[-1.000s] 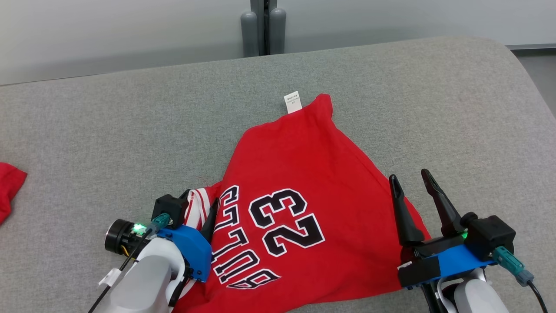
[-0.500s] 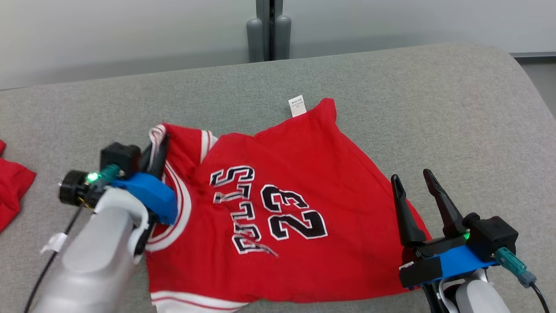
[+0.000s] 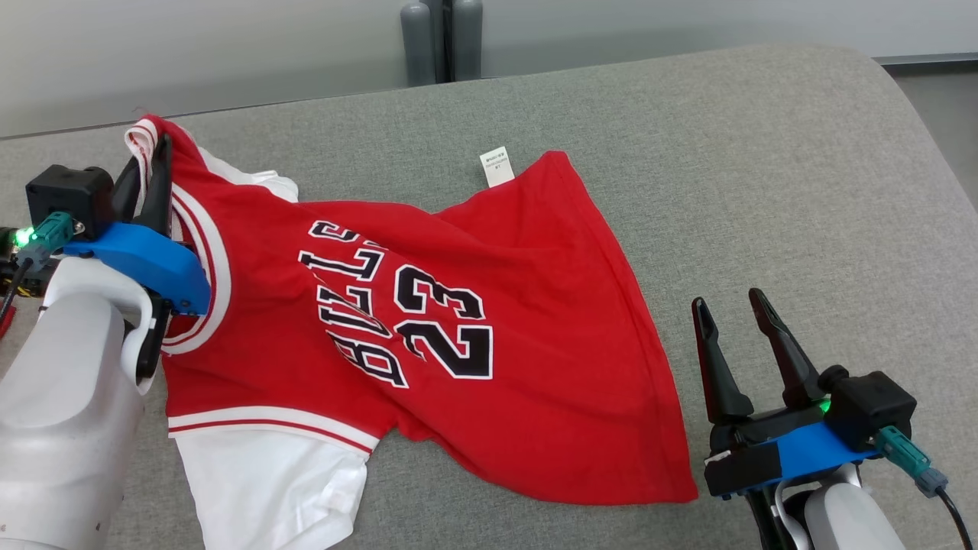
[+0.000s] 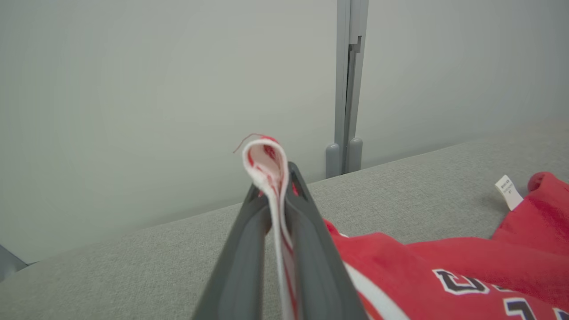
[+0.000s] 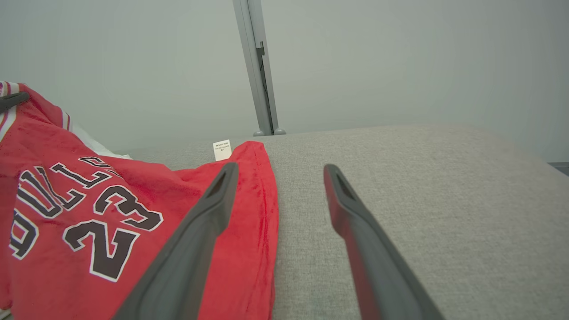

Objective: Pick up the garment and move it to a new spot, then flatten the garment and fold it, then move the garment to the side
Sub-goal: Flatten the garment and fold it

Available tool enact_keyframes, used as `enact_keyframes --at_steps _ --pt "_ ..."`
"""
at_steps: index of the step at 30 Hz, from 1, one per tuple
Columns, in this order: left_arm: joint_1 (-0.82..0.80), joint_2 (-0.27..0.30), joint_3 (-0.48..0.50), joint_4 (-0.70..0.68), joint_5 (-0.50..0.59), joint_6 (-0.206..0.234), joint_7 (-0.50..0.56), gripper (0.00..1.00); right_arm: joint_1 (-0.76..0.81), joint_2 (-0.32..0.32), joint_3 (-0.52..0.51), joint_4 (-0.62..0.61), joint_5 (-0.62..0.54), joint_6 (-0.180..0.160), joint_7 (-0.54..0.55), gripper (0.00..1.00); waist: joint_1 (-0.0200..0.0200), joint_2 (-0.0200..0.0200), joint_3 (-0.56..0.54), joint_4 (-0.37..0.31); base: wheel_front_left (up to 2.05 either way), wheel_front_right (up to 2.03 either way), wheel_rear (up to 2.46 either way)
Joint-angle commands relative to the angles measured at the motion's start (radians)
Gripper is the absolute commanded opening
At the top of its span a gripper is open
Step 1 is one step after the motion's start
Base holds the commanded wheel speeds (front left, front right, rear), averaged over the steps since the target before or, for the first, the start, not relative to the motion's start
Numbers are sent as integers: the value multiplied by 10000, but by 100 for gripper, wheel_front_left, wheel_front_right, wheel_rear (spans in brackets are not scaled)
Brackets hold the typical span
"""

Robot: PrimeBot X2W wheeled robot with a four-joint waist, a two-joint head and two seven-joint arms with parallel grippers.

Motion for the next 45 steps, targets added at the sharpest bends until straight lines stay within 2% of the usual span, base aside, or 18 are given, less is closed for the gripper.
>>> enact_keyframes --at_steps 1,5,11,18,19,23,34,45 --pt "-163 52 148 -7 123 -53 -28 100 -118 -3 20 26 51 1 -36 100 -1 0 32 -11 0 0 0" --pt "241 40 641 -625 438 -24 -28 100 4 9 -56 55 41 1 -36 100 -1 0 -45 75 0 0 0" --pt "1715 -43 1747 -2668 1091 62 -27 100 167 23 -243 97 45 1 -36 100 -1 0 -439 305 0 0 0" --pt "3761 -561 2857 -4735 1673 251 -27 100 490 25 -502 134 -38 1 -36 100 -1 0 -966 785 0 0 0" --pt "4365 -784 3194 -5338 1829 320 -27 100 577 27 -523 147 -40 1 -36 100 -1 0 -1119 955 0 0 0" --pt "5288 -1158 3548 -5977 2087 279 -27 100 722 21 -589 167 -22 1 -36 100 -1 0 -1321 1238 0 0 0" --pt "7205 -2054 4294 -6877 2780 120 -28 100 1153 22 -571 372 -28 1 -36 100 -1 0 -1931 1911 0 0 0" --pt "8108 -2587 3934 -6703 3129 -110 -28 100 1445 22 -513 656 -171 1 -36 100 -1 0 -2390 1900 0 0 0"
